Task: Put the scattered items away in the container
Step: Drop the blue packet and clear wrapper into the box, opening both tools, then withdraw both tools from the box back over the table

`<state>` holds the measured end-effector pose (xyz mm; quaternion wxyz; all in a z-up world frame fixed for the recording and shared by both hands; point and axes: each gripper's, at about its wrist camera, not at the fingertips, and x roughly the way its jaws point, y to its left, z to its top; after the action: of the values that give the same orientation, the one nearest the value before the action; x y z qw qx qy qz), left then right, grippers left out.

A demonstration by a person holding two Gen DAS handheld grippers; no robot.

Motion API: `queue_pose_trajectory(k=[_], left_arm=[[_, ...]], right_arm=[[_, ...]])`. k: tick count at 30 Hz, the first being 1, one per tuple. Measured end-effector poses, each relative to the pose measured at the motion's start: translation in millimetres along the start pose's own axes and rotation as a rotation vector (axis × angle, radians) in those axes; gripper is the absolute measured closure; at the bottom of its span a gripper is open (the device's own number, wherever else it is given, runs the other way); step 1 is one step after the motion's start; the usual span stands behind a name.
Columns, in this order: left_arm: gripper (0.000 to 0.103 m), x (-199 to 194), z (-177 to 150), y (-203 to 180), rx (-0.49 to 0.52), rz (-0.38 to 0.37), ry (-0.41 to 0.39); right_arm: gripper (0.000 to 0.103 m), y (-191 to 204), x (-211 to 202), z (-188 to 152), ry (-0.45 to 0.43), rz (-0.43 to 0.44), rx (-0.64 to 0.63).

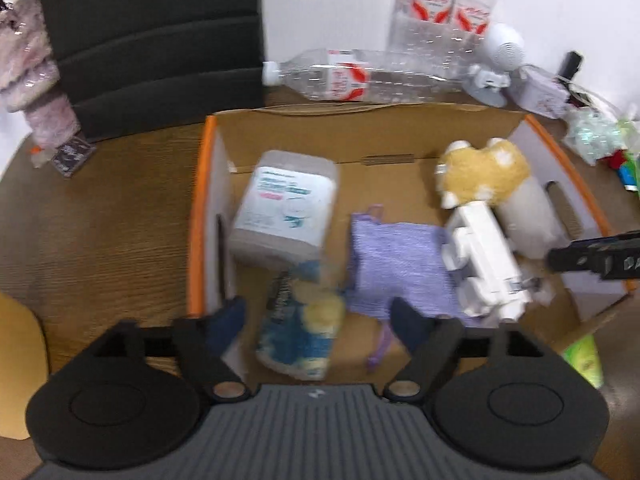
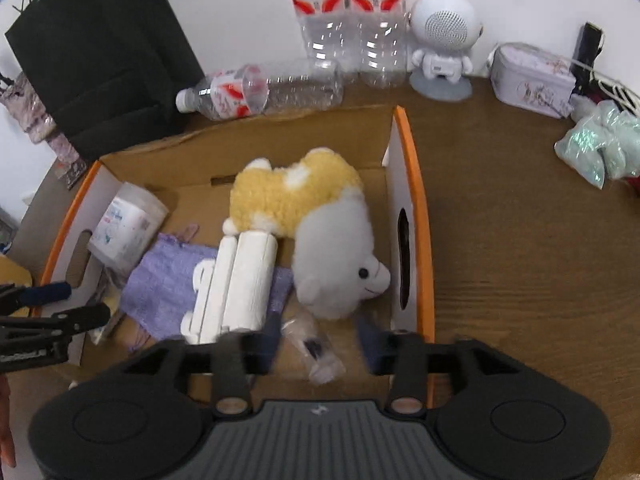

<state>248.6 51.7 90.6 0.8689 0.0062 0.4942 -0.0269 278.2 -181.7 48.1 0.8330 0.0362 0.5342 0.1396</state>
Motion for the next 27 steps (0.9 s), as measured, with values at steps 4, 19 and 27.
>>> queue_pose_trajectory(k=[4, 19, 27], left_arm=[[0.001, -16, 5, -6, 0.007, 0.029, -0.009], [0.0, -72, -19, -15, -0.03, 0.104, -0.016], [0.0, -112, -62, -33, -0.049, 0.102, -0.147]], right_arm=[[0.032, 6, -7, -5, 0.048, 0.005, 0.012], [0.018, 30, -72, -36, 0.033, 0.032, -0.013], [0.016, 41, -120, -86, -0.143, 0.095, -0.05]])
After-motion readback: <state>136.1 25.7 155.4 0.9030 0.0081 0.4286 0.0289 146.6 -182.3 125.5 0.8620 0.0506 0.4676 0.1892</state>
